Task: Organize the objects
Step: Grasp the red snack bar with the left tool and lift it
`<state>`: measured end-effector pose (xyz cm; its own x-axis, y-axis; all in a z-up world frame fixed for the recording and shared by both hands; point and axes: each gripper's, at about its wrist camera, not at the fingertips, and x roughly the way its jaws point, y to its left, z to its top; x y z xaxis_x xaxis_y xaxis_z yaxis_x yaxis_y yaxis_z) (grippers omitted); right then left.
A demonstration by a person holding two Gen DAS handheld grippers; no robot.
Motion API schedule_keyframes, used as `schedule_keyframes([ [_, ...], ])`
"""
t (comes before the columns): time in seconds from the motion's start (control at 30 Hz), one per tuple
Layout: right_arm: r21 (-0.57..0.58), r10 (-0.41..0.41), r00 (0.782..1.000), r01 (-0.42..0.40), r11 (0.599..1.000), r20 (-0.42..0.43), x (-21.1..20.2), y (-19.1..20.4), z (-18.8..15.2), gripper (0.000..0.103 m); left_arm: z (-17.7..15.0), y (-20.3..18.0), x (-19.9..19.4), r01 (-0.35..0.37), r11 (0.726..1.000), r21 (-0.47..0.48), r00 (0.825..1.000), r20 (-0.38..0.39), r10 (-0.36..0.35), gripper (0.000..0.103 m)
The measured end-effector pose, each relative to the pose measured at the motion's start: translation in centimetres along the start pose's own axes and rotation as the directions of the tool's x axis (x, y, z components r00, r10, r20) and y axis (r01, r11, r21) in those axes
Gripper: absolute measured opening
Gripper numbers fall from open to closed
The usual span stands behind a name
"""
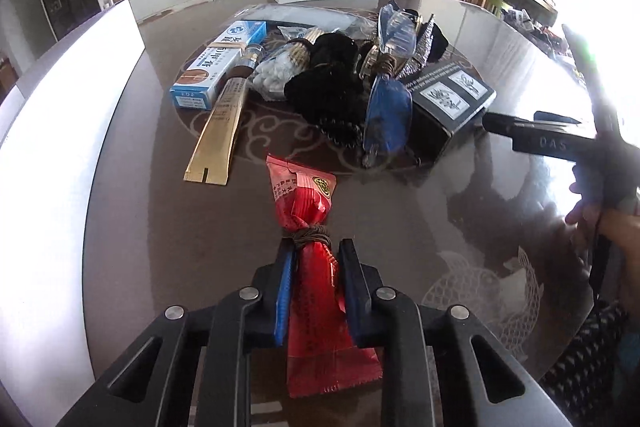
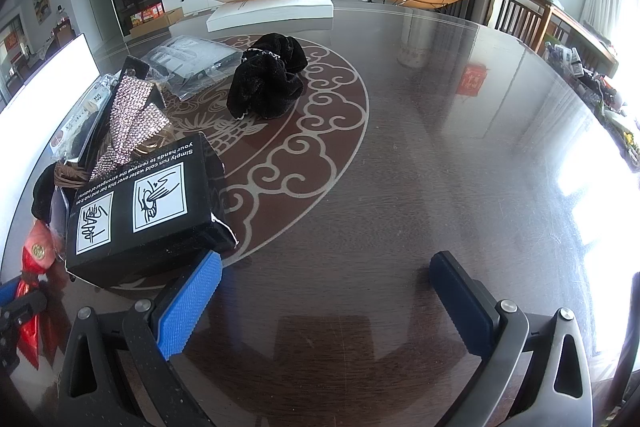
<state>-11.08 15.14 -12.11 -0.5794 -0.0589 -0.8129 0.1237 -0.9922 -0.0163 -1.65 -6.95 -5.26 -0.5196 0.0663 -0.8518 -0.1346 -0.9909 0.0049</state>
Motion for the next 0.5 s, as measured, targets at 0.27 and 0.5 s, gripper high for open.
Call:
schedule_keyframes([
  [0.27,0.000,0.000,1.000,0.000,1.000,0.000,0.0,0.0,0.0,0.103,0.0,0.9,0.3,-0.007,1.000,-0.021,1.000,-0.022,0.007,0.067],
  [0.5,0.000,0.000,1.000,0.000,1.000,0.000,0.0,0.0,0.0,0.103,0.8,1.0,1.3,-0.027,0.999,-0.032,1.000,-0.013,0.027,0.082],
])
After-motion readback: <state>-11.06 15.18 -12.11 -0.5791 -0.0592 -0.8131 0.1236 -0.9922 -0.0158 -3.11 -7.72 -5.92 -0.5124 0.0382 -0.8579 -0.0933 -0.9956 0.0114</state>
